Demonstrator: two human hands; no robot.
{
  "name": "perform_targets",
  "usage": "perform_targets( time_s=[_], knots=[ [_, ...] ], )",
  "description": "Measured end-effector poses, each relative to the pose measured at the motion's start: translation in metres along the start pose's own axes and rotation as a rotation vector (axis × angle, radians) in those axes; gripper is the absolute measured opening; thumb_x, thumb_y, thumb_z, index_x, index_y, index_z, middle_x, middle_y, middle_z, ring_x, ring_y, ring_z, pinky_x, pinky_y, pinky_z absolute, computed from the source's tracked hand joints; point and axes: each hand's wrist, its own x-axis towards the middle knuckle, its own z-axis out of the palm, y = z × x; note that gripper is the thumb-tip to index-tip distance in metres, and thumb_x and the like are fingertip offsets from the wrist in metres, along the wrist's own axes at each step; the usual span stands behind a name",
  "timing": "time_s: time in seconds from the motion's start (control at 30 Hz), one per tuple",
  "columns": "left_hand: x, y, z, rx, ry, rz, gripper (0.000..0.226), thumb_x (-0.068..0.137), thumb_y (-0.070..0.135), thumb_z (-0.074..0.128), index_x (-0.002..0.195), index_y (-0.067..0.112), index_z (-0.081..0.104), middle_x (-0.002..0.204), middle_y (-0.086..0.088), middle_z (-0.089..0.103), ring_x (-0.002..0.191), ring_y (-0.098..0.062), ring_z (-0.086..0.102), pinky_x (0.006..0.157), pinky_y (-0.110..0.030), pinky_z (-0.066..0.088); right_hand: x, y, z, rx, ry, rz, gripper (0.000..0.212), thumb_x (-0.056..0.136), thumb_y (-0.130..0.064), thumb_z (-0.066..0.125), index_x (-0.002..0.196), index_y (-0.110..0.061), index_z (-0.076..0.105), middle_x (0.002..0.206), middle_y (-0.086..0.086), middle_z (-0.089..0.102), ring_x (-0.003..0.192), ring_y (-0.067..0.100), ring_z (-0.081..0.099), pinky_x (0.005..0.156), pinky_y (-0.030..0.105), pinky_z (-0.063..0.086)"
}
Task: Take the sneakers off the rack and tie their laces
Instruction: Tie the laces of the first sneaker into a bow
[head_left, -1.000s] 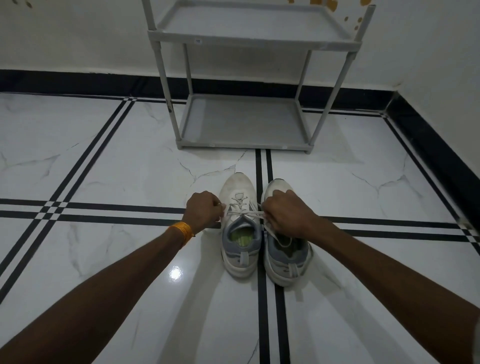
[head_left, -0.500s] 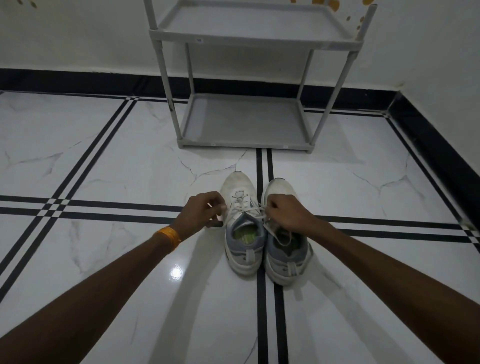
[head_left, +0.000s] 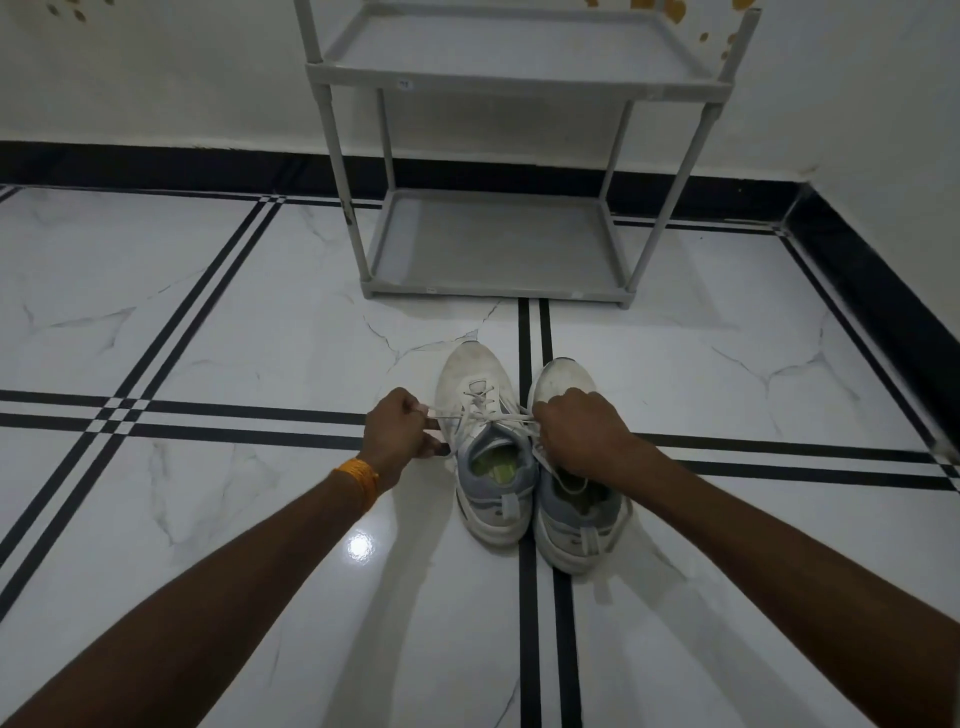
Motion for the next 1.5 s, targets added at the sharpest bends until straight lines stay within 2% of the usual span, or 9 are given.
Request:
perform_targets(
  time_s=[0.1, 0.3, 0.47, 0.6, 0.73, 0.9, 1.07, 1.23, 1.5],
  knots=[
    [0.005, -0.003, 0.005, 0.295, 0.129, 0.119, 0.012, 0.097, 0.014, 0.051, 0.093, 0.004, 0.055, 0.093, -0.018, 0.067, 0.078, -0.035, 0.067, 0.075, -0.045, 0.059, -0.003, 0.001, 0.006, -0.105, 0.052, -0.02, 0.038, 0.05, -0.032, 0.089, 0.074, -0.013, 0.068, 0.064, 0.008, 0.065, 0.057, 0.028, 0.061, 0.049, 0.033, 0.046],
    [-0.002, -0.004, 0.013, 0.645, 0.161, 0.232, 0.019, 0.096, 0.014, 0.053, 0.106, -0.002, 0.053, 0.097, -0.021, 0.067, 0.086, -0.034, 0.065, 0.07, -0.031, 0.048, -0.005, 0.0, 0.013, -0.17, 0.082, -0.029, 0.046, 0.042, -0.034, 0.092, 0.076, -0.012, 0.07, 0.065, 0.01, 0.066, 0.059, 0.03, 0.062, 0.052, 0.036, 0.047],
    [0.003, -0.004, 0.016, 0.514, 0.168, 0.11, 0.025, 0.096, 0.016, 0.053, 0.109, -0.004, 0.053, 0.103, -0.022, 0.066, 0.094, -0.036, 0.065, 0.076, -0.035, 0.051, -0.005, -0.002, 0.008, -0.139, 0.002, -0.017, 0.04, 0.091, -0.032, 0.057, 0.125, -0.011, 0.055, 0.119, 0.013, 0.062, 0.109, 0.033, 0.056, 0.088, 0.04, 0.043],
    [0.007, -0.01, 0.011, 0.283, 0.007, -0.015, 0.027, 0.09, 0.017, 0.057, 0.105, -0.005, 0.054, 0.103, -0.025, 0.065, 0.088, -0.038, 0.066, 0.077, -0.047, 0.057, -0.007, 0.005, 0.0, 0.135, -0.08, 0.1, 0.025, 0.095, -0.034, 0.049, 0.107, -0.013, 0.058, 0.114, 0.012, 0.063, 0.096, 0.027, 0.058, 0.08, 0.038, 0.047],
    [0.001, 0.005, 0.003, 0.476, 0.108, 0.5, 0.028, 0.099, 0.024, 0.046, 0.124, 0.011, 0.051, 0.118, -0.011, 0.062, 0.103, -0.025, 0.061, 0.083, -0.035, 0.051, -0.002, 0.004, -0.028, 0.391, 0.133, 0.175, 0.05, 0.093, -0.054, 0.046, 0.122, -0.014, 0.054, 0.123, 0.006, 0.054, 0.103, 0.026, 0.059, 0.082, 0.039, 0.051],
    [-0.005, 0.019, 0.02, 0.759, -0.359, 0.725, 0.036, 0.098, 0.028, 0.052, 0.133, 0.016, 0.054, 0.132, -0.009, 0.06, 0.116, -0.027, 0.06, 0.1, -0.04, 0.05, 0.006, -0.044, -0.035, 0.218, -0.008, 0.002, 0.037, 0.092, -0.037, 0.059, 0.119, -0.011, 0.058, 0.114, 0.009, 0.062, 0.096, 0.027, 0.064, 0.077, 0.037, 0.048],
    [0.005, 0.024, 0.011, 0.981, -0.397, 0.856, 0.033, 0.093, 0.015, 0.059, 0.126, 0.015, 0.061, 0.119, -0.01, 0.06, 0.1, -0.028, 0.062, 0.089, -0.035, 0.052, 0.008, -0.042, -0.029, 0.104, -0.055, -0.016, 0.023, 0.093, -0.009, 0.055, 0.116, -0.005, 0.06, 0.114, 0.016, 0.064, 0.1, 0.032, 0.065, 0.081, 0.036, 0.049],
    [0.011, 0.01, -0.002, 1.217, -0.318, 0.947, 0.032, 0.082, 0.019, 0.073, 0.112, 0.013, 0.064, 0.105, -0.01, 0.064, 0.089, -0.03, 0.067, 0.078, -0.036, 0.056, 0.008, -0.037, -0.022, 0.159, -0.032, 0.017, 0.02, 0.09, -0.007, 0.055, 0.11, -0.005, 0.06, 0.11, 0.016, 0.065, 0.096, 0.032, 0.065, 0.069, 0.033, 0.041],
    [0.02, 0.0, -0.016, 1.341, -0.259, 1.092, 0.027, 0.072, 0.009, 0.08, 0.095, 0.008, 0.064, 0.079, -0.013, 0.065, 0.053, -0.028, 0.063, 0.047, -0.033, 0.053, 0.001, -0.032, -0.015, 0.079, 0.007, -0.059, 0.021, 0.097, -0.015, 0.048, 0.115, -0.009, 0.056, 0.113, 0.012, 0.066, 0.097, 0.032, 0.065, 0.073, 0.036, 0.045]
  ],
)
